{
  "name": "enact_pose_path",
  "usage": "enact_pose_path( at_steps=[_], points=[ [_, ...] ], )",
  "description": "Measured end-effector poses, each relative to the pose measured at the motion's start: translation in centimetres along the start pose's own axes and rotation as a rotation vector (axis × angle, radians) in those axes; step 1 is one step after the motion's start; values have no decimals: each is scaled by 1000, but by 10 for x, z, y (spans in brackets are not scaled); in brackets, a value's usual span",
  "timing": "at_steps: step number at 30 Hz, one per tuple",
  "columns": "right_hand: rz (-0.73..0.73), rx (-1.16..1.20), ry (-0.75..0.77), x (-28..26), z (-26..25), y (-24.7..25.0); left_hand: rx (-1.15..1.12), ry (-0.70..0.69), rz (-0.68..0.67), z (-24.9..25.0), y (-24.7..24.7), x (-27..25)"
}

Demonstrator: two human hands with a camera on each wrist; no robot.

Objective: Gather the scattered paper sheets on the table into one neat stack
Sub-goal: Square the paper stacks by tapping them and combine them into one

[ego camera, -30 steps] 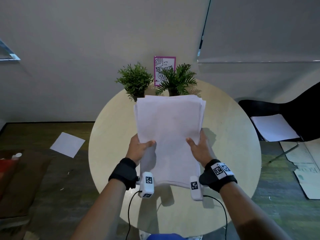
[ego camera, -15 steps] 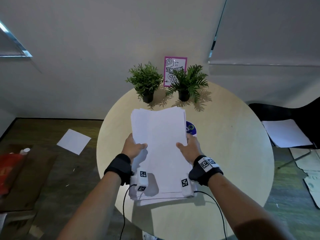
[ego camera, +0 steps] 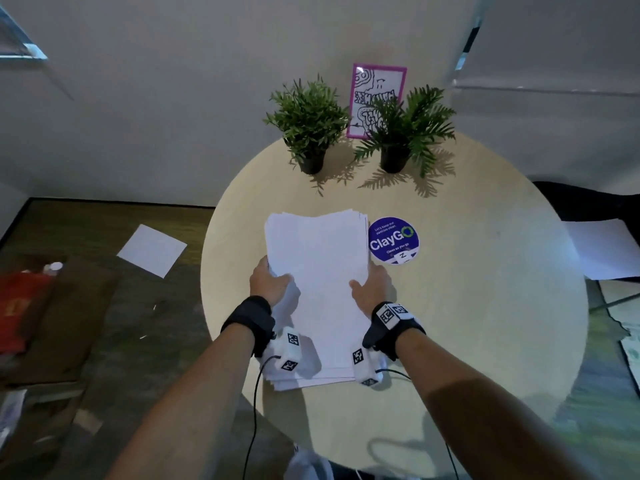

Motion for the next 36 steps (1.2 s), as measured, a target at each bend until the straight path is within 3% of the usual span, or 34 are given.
enact_pose_path(
  at_steps=[4, 9, 15, 21, 27, 31, 36],
  points=[
    [60, -22, -8, -5, -3, -1, 221, 84, 35, 9, -2, -8],
    [39, -21, -58, -4, -1, -2, 232, 118, 63, 6, -8, -20],
    [67, 93, -51, -4, 0, 4, 26, 146, 141, 3, -4, -20],
    [29, 166, -74, -4, 3, 2, -99, 163, -14, -4, 4, -14],
    [-66, 219, -123, -6, 14, 2, -135, -27, -237, 7, -2, -38],
    [-18, 301, -91, -19, 24, 14, -146, -254, -308, 31, -8, -66],
    [133, 519, 85, -32, 50, 48, -124, -427, -370, 59, -12, -88]
  ],
)
Point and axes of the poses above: each hand's wrist, its own x-axis towards the middle knuckle, its own y-axis out of the back of the hand, z = x × y, the point moved 3 cm from there along x, towards the middle knuckle, and after that the axes turned 11 degrees about -z, right-handed, at the moved point
